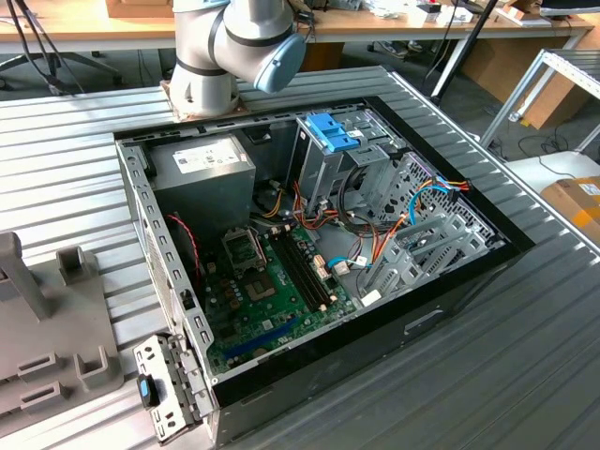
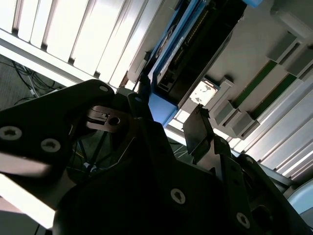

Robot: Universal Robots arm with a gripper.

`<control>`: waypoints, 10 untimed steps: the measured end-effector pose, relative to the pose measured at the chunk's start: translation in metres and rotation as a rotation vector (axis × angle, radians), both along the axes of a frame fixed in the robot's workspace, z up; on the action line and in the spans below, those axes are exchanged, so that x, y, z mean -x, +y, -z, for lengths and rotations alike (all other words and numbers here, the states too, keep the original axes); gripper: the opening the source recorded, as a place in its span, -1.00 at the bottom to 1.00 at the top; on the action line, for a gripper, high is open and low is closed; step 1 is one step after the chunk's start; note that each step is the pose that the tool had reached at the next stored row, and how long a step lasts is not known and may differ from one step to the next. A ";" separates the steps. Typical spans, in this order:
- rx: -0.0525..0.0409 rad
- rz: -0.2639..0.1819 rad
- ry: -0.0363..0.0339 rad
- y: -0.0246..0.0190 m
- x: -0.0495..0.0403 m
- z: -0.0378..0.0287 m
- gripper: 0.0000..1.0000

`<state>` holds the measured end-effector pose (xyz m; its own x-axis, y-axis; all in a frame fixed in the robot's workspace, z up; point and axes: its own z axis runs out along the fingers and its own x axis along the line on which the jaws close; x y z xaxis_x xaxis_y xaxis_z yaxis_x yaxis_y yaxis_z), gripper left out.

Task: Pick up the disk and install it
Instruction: 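Pick up the disk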

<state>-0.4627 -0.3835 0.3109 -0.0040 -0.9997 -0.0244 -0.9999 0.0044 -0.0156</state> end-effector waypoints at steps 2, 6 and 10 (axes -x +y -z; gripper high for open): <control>-0.0001 0.000 0.0000 -0.0002 0.0000 0.0000 0.08; -0.0002 0.000 0.0000 -0.0007 0.0000 0.0000 0.08; -0.0004 0.000 0.0000 -0.0014 0.0000 0.0000 0.08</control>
<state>-0.4627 -0.3850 0.3109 -0.0040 -0.9997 -0.0248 -0.9999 0.0044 -0.0157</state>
